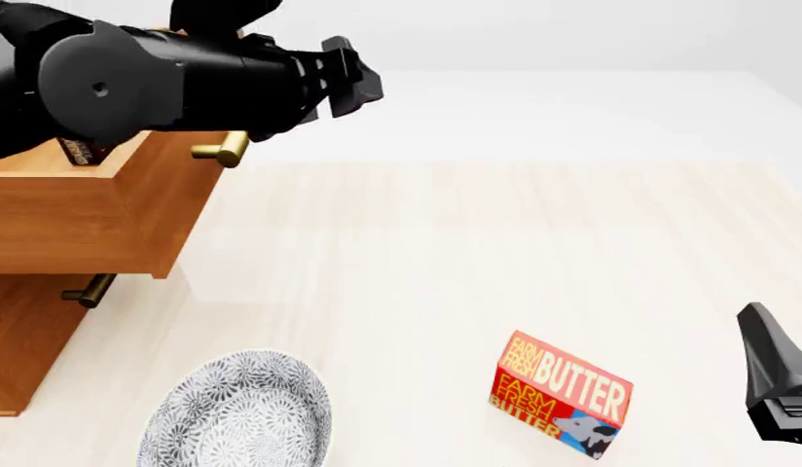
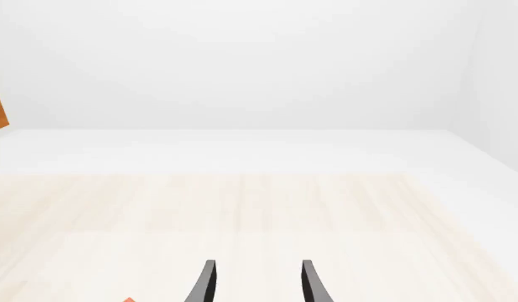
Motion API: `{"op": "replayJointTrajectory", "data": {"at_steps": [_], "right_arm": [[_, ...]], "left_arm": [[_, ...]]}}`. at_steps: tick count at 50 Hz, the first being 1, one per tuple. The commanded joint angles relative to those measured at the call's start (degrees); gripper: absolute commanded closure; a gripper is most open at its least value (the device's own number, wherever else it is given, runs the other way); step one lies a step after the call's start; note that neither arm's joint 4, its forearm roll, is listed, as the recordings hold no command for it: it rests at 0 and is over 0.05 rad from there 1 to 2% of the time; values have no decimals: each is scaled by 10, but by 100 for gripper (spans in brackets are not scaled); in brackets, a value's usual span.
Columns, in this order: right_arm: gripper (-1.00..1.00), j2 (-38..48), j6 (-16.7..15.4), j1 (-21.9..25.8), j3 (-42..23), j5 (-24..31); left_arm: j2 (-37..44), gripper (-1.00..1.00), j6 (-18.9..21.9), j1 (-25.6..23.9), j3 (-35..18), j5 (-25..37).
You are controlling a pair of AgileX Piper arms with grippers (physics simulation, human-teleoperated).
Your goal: Put the chocolate pudding in the top drawer of the cabinet and close it.
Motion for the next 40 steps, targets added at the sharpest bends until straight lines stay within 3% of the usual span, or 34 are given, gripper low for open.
{"op": "replayJointTrajectory", "data": {"at_steps": [1,28,40], "right_arm": [[-100,0,0,0,0,0],[-100,0,0,0,0,0],[-100,0,0,0,0,0]], "left_arm": [[1,-100,-5,15,6,-6],[7,-100,-10,62,45,-35],[10,-100,12,78,32,-21]]}}
